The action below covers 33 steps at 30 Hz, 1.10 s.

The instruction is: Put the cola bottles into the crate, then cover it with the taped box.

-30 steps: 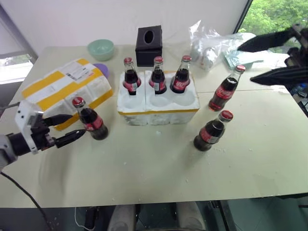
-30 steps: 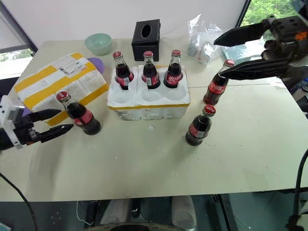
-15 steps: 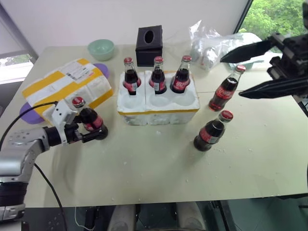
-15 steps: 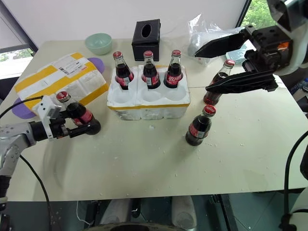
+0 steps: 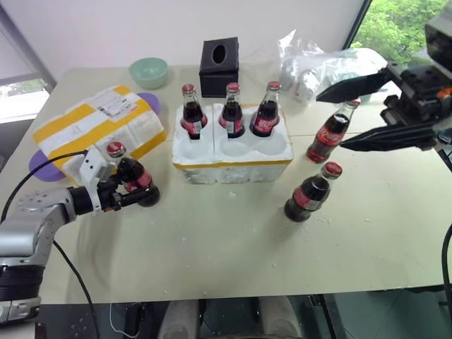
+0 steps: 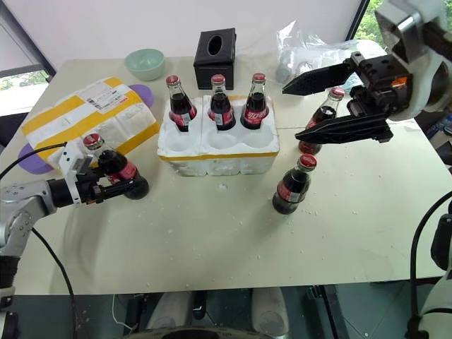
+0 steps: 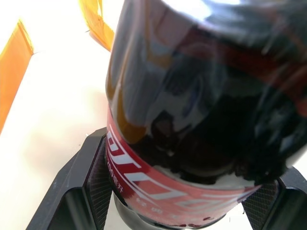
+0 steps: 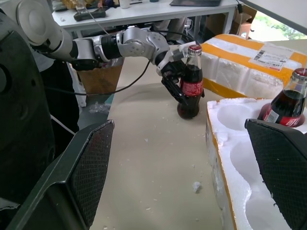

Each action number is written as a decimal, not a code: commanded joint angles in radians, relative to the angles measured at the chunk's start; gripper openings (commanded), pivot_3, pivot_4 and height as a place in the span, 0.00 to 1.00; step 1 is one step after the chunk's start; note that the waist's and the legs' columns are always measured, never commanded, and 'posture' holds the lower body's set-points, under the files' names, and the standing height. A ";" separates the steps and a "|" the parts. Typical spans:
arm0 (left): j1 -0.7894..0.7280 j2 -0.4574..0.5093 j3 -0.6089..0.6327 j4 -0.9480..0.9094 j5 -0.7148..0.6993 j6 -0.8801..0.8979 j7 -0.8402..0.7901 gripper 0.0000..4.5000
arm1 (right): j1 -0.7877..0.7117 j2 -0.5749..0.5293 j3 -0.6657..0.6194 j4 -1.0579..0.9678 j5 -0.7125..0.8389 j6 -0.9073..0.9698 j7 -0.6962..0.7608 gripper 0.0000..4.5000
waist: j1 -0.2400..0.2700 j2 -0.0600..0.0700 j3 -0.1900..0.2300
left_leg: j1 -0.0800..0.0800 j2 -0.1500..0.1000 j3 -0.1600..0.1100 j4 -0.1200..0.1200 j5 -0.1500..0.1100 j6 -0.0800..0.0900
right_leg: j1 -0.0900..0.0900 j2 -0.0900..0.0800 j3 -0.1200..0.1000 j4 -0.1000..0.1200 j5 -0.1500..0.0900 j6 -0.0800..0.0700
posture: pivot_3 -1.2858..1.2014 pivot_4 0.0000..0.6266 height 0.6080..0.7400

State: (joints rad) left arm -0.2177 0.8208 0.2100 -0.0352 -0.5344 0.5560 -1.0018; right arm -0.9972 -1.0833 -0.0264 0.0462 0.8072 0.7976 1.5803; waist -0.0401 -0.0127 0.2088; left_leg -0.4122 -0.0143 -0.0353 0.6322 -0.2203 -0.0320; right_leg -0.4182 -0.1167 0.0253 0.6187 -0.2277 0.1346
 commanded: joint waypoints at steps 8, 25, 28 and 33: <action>-0.375 0.139 0.015 -0.056 -0.180 0.211 -0.121 0.64 | 0.051 0.000 -0.065 -0.020 -0.036 -0.053 -0.010 1.00 | 0.007 -0.004 0.003 | -0.014 0.000 -0.002 0.014 0.000 0.000 | -0.011 0.001 -0.001 0.011 0.000 0.000 | 0.52 0.24 0.98; -0.906 -0.120 -0.362 0.544 0.138 -0.019 -0.381 0.64 | 0.216 0.013 -0.185 -0.124 -0.017 -0.032 -0.149 1.00 | -0.004 -0.004 0.003 | -0.015 -0.001 -0.002 0.016 -0.001 0.002 | -0.012 0.002 -0.001 0.013 0.001 0.003 | 0.52 0.24 0.98; -0.901 -0.145 -0.378 0.599 0.186 -0.083 -0.399 0.64 | 0.255 0.012 -0.217 -0.150 -0.005 -0.018 -0.180 1.00 | -0.001 -0.005 0.004 | -0.016 -0.001 -0.003 0.016 -0.001 0.003 | -0.012 0.002 -0.001 0.013 0.001 0.003 | 0.52 0.24 0.98; -0.894 -0.173 -0.397 0.654 0.259 -0.156 -0.421 0.64 | 0.302 0.016 -0.239 -0.180 0.003 -0.018 -0.211 1.00 | 0.003 -0.005 0.004 | -0.016 -0.001 -0.003 0.017 -0.001 0.003 | -0.011 0.002 -0.001 0.012 0.001 0.003 | 0.52 0.24 0.98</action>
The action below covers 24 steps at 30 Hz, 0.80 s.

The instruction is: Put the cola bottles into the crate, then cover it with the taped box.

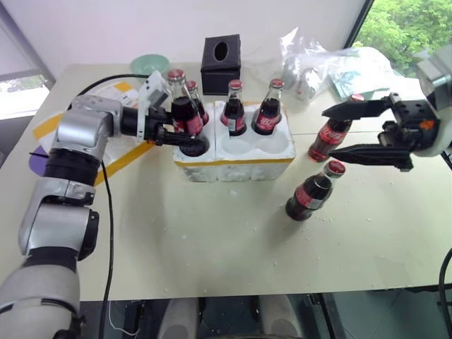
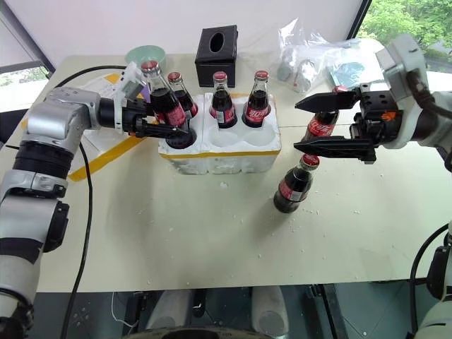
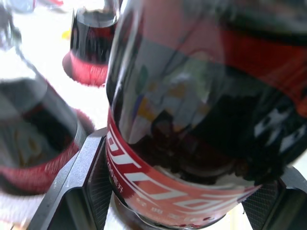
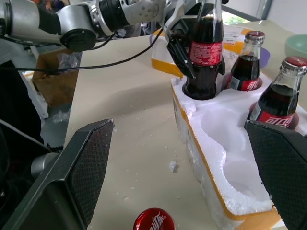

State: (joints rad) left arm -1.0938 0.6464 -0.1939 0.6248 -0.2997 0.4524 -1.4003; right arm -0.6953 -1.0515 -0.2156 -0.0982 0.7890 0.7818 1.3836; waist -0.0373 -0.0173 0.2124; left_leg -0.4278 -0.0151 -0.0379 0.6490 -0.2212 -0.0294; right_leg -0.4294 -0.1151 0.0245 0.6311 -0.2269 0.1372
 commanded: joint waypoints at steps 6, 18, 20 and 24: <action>0.005 -0.026 -0.010 0.047 0.100 -0.127 -0.006 0.97 | 0.014 -0.006 -0.035 -0.009 0.000 -0.025 -0.040 1.00 | -0.003 0.000 0.000 | 0.000 0.000 0.000 0.000 0.000 0.000 | 0.000 0.000 0.000 0.000 0.000 0.000 | 0.52 0.24 0.98; 0.057 0.039 0.087 -0.078 0.052 -0.043 0.002 0.99 | -0.007 -0.030 -0.052 0.073 -0.041 -0.059 -0.070 1.00 | -0.007 0.000 0.000 | 0.001 0.000 0.000 0.001 0.000 0.000 | 0.001 0.000 0.000 0.000 0.000 0.000 | 0.52 0.24 0.98; 0.078 0.094 0.127 -0.163 0.010 0.011 -0.025 0.99 | 0.008 -0.054 -0.076 0.091 -0.048 -0.061 -0.071 1.00 | -0.006 0.000 0.000 | 0.001 0.000 0.000 0.000 0.000 0.000 | 0.001 0.000 0.000 0.001 0.000 0.000 | 0.52 0.24 0.98; 0.119 0.227 0.220 -0.319 -0.071 0.134 -0.045 0.99 | 0.081 -0.100 -0.148 0.113 -0.064 -0.067 -0.078 1.00 | -0.003 0.000 0.000 | 0.001 0.000 0.000 0.000 0.000 0.000 | 0.000 0.000 0.000 0.000 0.000 0.000 | 0.52 0.24 0.98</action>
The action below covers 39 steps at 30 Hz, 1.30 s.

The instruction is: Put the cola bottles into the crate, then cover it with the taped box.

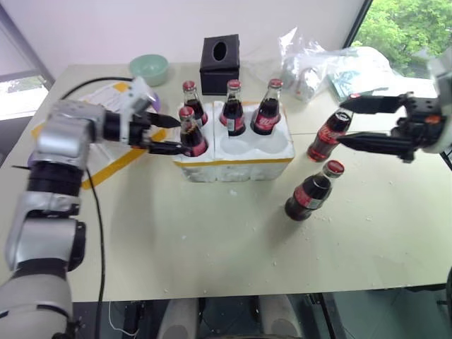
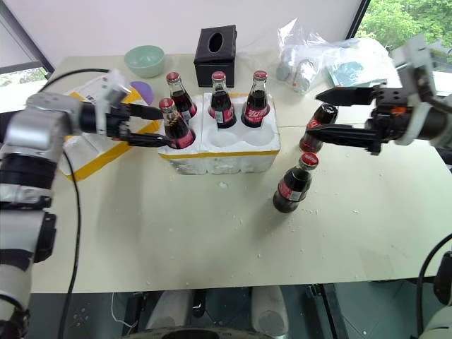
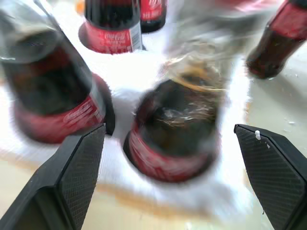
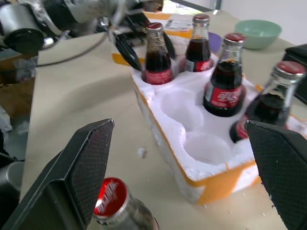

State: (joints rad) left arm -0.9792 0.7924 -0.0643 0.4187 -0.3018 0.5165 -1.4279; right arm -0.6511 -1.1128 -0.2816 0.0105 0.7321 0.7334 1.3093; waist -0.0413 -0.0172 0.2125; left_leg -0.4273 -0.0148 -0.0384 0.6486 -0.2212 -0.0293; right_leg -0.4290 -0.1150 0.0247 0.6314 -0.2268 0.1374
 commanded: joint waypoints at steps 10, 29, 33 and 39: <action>0.264 0.259 0.219 -0.544 -0.337 0.319 -0.069 0.99 | 0.565 -0.005 -0.323 -0.110 -0.172 -0.212 -0.010 1.00 | 0.018 0.000 -0.001 | 0.003 0.000 0.000 0.001 0.000 0.000 | 0.004 0.000 0.000 -0.001 -0.001 0.001 | 0.52 0.24 0.98; 0.229 0.039 0.052 -0.624 -0.366 0.286 0.080 0.99 | 0.708 0.302 -0.242 -0.503 0.077 0.017 -0.375 1.00 | 0.027 -0.002 -0.002 | 0.006 0.003 0.000 0.003 0.000 0.000 | 0.008 0.002 0.000 -0.001 -0.002 -0.003 | 0.52 0.24 0.98; 0.217 0.037 0.050 -0.619 -0.371 0.288 0.087 0.99 | 0.701 0.333 -0.190 -0.485 0.076 0.007 -0.404 1.00 | 0.028 -0.002 -0.002 | 0.006 0.003 0.000 0.002 0.000 0.000 | 0.008 0.002 0.000 -0.001 -0.002 -0.003 | 0.52 0.24 0.98; 0.214 0.038 0.051 -0.620 -0.371 0.291 0.094 0.99 | 0.675 0.374 -0.099 -0.438 0.034 -0.038 -0.427 1.00 | 0.026 -0.002 -0.002 | 0.006 0.003 0.000 0.002 0.000 0.000 | 0.008 0.003 0.000 -0.002 -0.002 -0.003 | 0.52 0.24 0.98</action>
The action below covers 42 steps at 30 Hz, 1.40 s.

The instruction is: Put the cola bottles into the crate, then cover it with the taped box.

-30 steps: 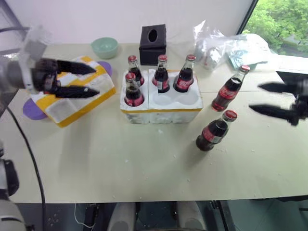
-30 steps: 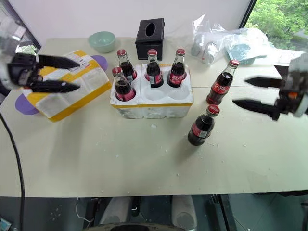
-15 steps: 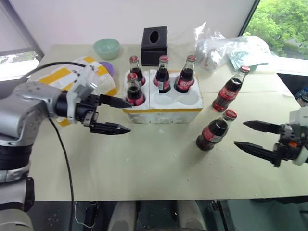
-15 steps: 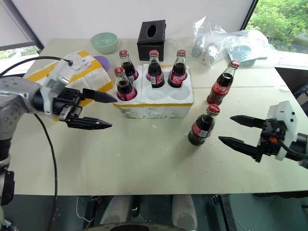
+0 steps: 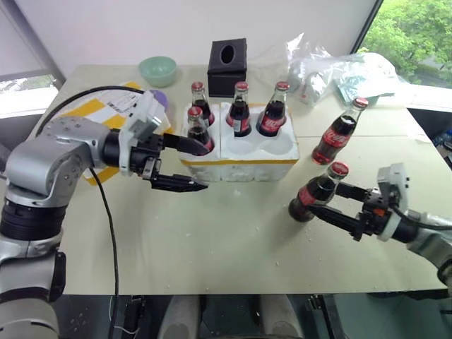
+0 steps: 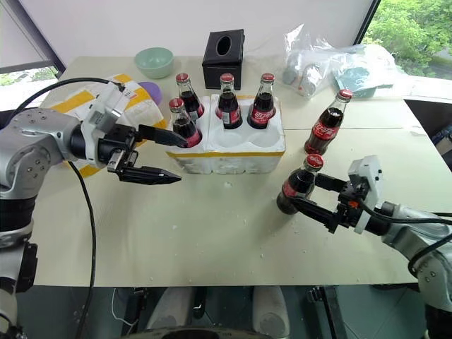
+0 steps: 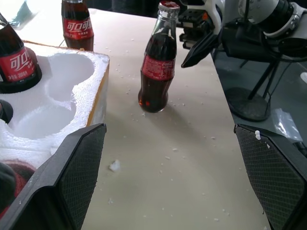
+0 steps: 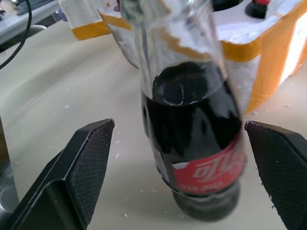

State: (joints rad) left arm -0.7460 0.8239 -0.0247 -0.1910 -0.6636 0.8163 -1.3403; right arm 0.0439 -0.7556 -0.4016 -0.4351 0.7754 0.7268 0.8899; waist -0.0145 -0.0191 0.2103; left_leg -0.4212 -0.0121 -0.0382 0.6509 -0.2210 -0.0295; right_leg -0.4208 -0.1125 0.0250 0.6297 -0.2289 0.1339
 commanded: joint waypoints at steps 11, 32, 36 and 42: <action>-0.011 0.010 0.013 -0.021 -0.014 -0.002 0.031 1.00 | -0.101 0.073 0.107 0.114 -0.069 -0.085 -0.046 0.73 | 0.001 0.000 0.000 | 0.000 0.000 0.000 0.000 0.000 0.000 | 0.000 0.001 0.000 0.000 0.001 0.001 | 0.52 0.24 0.98; 0.067 0.067 0.106 -0.094 -0.068 0.031 0.111 1.00 | -0.842 0.112 0.230 0.358 0.045 -0.008 -0.021 0.64 | -0.007 0.001 0.001 | -0.001 0.005 -0.002 -0.003 0.000 0.000 | -0.003 0.007 0.000 0.000 0.002 0.000 | 0.52 0.24 0.98; 0.097 0.078 0.131 -0.124 -0.090 0.040 0.142 1.00 | -0.911 0.189 0.338 0.471 -0.077 -0.070 -0.015 0.64 | -0.005 0.001 0.001 | -0.003 0.006 -0.002 -0.003 0.000 0.000 | -0.006 0.008 0.000 0.000 0.003 -0.001 | 0.52 0.24 0.98; 0.150 0.098 0.182 -0.173 -0.129 0.059 0.189 1.00 | -0.932 0.274 0.445 0.619 -0.222 -0.194 0.038 0.64 | -0.005 0.001 0.001 | -0.004 0.006 -0.002 -0.003 0.000 0.000 | -0.006 0.008 0.000 0.000 0.003 -0.001 | 0.52 0.24 0.98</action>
State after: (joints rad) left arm -0.5987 0.9050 0.1077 -0.3217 -0.7688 0.8700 -1.1671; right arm -0.8584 -0.5027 0.0367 0.1604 0.5858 0.5866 0.9160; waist -0.0196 -0.0181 0.2110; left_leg -0.4254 -0.0064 -0.0404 0.6484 -0.2213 -0.0291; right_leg -0.4272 -0.1044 0.0252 0.6300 -0.2256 0.1328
